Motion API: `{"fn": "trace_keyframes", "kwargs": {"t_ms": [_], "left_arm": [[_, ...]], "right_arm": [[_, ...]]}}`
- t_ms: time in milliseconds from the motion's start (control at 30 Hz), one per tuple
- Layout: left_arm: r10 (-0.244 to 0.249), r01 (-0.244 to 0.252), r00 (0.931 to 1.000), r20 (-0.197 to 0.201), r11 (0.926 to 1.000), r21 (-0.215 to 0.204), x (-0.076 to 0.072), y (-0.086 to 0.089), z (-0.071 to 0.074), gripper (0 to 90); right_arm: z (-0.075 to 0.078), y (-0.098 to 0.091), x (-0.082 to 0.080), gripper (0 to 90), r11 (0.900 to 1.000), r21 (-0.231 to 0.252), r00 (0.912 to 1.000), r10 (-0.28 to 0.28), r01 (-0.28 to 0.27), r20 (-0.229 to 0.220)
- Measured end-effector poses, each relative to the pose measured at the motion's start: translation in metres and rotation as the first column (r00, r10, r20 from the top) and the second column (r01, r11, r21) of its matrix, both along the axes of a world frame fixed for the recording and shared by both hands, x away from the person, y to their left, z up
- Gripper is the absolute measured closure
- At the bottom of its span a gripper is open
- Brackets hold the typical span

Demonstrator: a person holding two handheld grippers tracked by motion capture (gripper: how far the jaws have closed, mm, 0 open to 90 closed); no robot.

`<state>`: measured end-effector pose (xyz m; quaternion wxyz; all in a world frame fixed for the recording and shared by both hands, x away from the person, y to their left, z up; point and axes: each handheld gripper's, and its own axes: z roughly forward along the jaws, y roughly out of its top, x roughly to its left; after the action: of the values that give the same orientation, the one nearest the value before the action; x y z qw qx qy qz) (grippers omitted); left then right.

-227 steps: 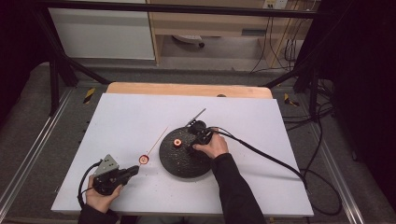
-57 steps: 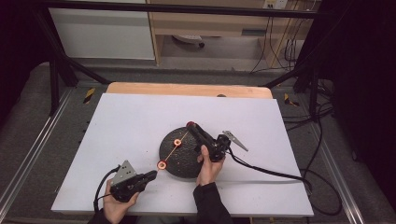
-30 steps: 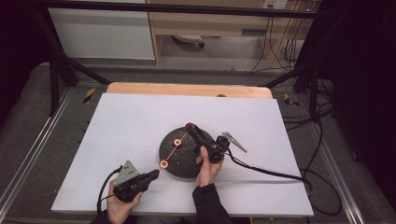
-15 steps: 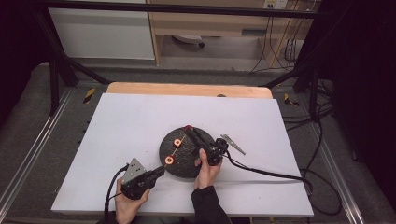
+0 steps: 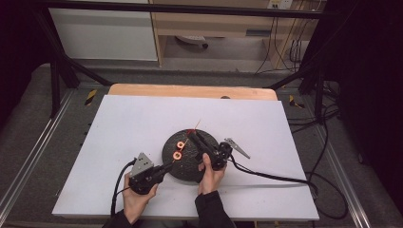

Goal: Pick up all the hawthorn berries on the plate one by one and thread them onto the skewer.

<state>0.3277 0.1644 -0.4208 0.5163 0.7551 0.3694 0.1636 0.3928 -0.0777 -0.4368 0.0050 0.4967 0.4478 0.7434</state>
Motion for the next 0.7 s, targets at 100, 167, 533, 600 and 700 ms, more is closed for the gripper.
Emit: {"fn": "trace_keyframes", "kwargs": {"t_ms": [100, 167, 533, 600, 700], "left_arm": [[-0.003, 0.003, 1.0, -0.006, 0.9999, -0.015, 0.004, -0.002, 0.002, 88.3], [-0.004, 0.004, 1.0, -0.004, 0.9999, -0.011, 0.007, -0.003, 0.003, 88.3], [-0.006, 0.006, 1.0, 0.002, 0.9999, -0.011, 0.018, -0.012, 0.01, 88.3], [-0.005, 0.005, 1.0, 0.004, 1.0, -0.008, 0.02, -0.013, 0.011, 88.3], [-0.006, 0.006, 1.0, 0.006, 0.9999, -0.011, 0.02, -0.015, 0.011, 88.3]], "right_arm": [[0.0, 0.0, -0.001, 61.8, 1.0, 0.0, 1.0, 0.002, -0.002, 0.001], [0.0, 0.0, -0.001, 61.8, 1.0, 0.0, 1.0, 0.004, -0.004, 0.001], [-0.002, 0.001, -0.004, 61.8, 0.9997, -0.013, 0.9998, 0.019, -0.019, -0.003], [-0.002, 0.001, -0.004, 61.8, 0.9997, -0.013, 0.9998, 0.02, -0.02, -0.003], [-0.002, 0.001, -0.005, 61.8, 0.9997, -0.014, 0.9998, 0.021, -0.021, -0.001]]}}
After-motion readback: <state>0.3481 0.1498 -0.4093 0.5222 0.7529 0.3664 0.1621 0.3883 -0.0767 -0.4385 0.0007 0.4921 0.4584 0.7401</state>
